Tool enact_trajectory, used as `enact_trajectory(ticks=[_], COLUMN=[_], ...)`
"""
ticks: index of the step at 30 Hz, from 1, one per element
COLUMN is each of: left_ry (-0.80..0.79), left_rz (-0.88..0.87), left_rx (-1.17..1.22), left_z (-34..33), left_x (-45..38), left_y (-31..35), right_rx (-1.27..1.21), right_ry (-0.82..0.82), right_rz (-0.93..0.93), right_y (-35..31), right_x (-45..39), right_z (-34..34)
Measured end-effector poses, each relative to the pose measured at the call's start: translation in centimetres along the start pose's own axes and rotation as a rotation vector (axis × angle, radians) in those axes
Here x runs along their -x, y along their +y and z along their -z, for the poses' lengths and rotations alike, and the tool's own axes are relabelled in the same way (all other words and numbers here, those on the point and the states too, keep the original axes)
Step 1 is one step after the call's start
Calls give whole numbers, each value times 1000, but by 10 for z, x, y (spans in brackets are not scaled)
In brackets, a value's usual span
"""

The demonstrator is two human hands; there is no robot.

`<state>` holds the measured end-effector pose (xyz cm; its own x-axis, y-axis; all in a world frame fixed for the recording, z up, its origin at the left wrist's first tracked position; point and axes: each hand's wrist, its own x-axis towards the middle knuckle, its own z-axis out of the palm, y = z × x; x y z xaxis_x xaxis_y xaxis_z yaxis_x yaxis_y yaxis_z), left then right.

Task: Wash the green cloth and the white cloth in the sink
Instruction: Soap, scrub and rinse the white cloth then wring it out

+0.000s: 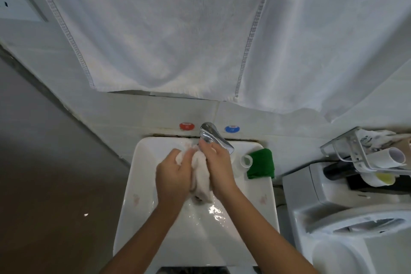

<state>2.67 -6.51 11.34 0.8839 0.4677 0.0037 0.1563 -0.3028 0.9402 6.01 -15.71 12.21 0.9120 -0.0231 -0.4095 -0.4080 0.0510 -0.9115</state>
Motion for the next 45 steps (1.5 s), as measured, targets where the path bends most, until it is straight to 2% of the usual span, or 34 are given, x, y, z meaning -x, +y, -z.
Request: enact_trajectory(ticks=[2, 6, 10, 12, 14, 17, 20, 23, 26, 28, 30, 32, 36, 39, 42, 45], left_ry=[-5, -119, -166, -181, -224, -367, -532, -609, -636, -659, -672, -628, -555, -584, -630, -492], left_rz=[29, -33, -114, -173, -192, -215, -324, -453, -406, -323, -183, -115, -126, -172, -257, -232], left_rx=[-34, -135, -205, -236, -217, -247, -533, -806, -955, -928, -802, -723, -704, -678, -669, -571], left_z=[17, 46, 61, 63, 64, 69, 73, 69, 61, 58, 56, 56, 53, 57, 59, 50], left_x=[-20, -49, -69, -71, -71, -65, -54, -51, -52, -53, -56, -58, -54, -50, -43, -35], left_y=[-5, -14, -14, -9, -3, 5, 13, 14, 12, 8, 5, 2, -2, -1, 8, 18], right_rx=[65, 298, 573, 575, 506, 277, 114, 75, 56, 20, 12, 32, 9, -9, 50, 72], right_ry=[-59, -216, -404, -451, -386, -282, -228, -176, -179, -193, -218, -236, -251, -276, -111, 79], right_rz=[5, 83, 7, -21, -11, -7, -29, -23, 22, 26, 24, 14, -35, -35, 16, 97], right_y=[-9, -23, -29, -32, -31, -27, -20, -12, -8, -7, -6, -3, -1, -6, -6, -6], right_x=[3, 9, 15, 16, 16, 15, 13, 13, 14, 14, 16, 17, 19, 21, 14, 7], right_z=[13, 35, 41, 41, 42, 43, 40, 36, 33, 31, 30, 28, 30, 34, 31, 15])
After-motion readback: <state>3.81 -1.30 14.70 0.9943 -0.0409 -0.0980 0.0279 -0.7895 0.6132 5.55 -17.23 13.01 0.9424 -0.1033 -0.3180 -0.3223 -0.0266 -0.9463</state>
